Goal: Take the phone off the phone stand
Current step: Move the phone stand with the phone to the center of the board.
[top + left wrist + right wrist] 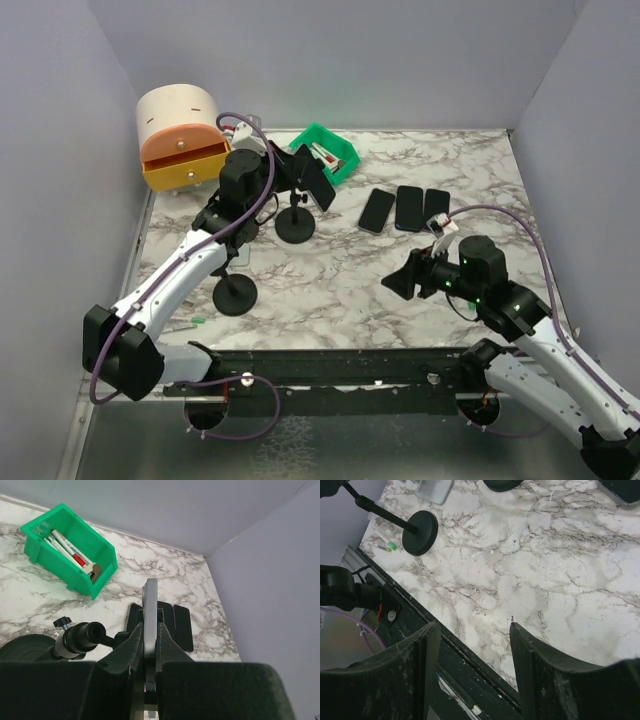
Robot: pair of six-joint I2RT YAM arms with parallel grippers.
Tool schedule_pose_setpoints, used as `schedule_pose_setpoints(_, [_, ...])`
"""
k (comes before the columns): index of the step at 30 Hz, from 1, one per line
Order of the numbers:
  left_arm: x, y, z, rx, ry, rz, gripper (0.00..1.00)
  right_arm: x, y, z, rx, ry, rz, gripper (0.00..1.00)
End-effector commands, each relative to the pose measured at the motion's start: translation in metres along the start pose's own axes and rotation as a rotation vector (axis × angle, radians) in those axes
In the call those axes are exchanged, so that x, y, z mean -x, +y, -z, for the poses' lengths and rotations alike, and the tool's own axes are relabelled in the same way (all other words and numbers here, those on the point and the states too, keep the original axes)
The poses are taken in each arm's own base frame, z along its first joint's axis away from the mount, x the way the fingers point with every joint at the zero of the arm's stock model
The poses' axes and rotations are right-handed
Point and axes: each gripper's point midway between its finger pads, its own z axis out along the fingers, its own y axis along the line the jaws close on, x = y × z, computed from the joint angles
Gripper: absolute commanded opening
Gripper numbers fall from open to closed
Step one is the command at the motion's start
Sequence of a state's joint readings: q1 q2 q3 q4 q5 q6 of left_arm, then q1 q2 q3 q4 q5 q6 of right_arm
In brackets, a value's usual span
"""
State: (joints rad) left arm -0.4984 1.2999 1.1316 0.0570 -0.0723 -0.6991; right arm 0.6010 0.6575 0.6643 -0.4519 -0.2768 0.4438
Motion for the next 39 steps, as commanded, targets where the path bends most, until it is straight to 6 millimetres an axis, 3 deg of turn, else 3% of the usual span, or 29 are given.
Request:
schedule_pose_setpoints(1, [0.031, -0.041, 0.027, -0.154, -0.068, 0.053, 0.0, 0.011, 0.0, 0.011, -0.034, -0.036, 0.017, 0.62])
schedule_pose_setpoints(11, [0.02, -0.077, 0.062, -0.377, -0.006, 0.132, 0.0, 0.04, 0.014, 0.04, -0.039, -0.116, 0.065, 0.62])
schedule_pose_setpoints(21, [0.006, -0.097, 0.089, -0.555, 0.026, 0.11, 0.0, 0.068, 0.041, 0.07, 0.046, -0.235, 0.152, 0.66])
schedule_pose_setpoints(28, [-0.021, -0.112, 0.103, -0.671, 0.04, 0.023, 0.0, 0.089, 0.04, 0.076, 0.0, -0.307, 0.101, 0.81])
schedule_pose_setpoints(34, [-0.031, -0.126, 0.115, -0.751, 0.014, 0.002, 0.0, 0.092, 0.044, 0.073, 0.029, -0.325, 0.112, 0.83])
schedule_pose_setpoints(39, [-0.027, -0.138, 0.122, -0.806, -0.019, -0.003, 0.0, 0.093, 0.047, 0.071, 0.048, -0.339, 0.122, 0.82])
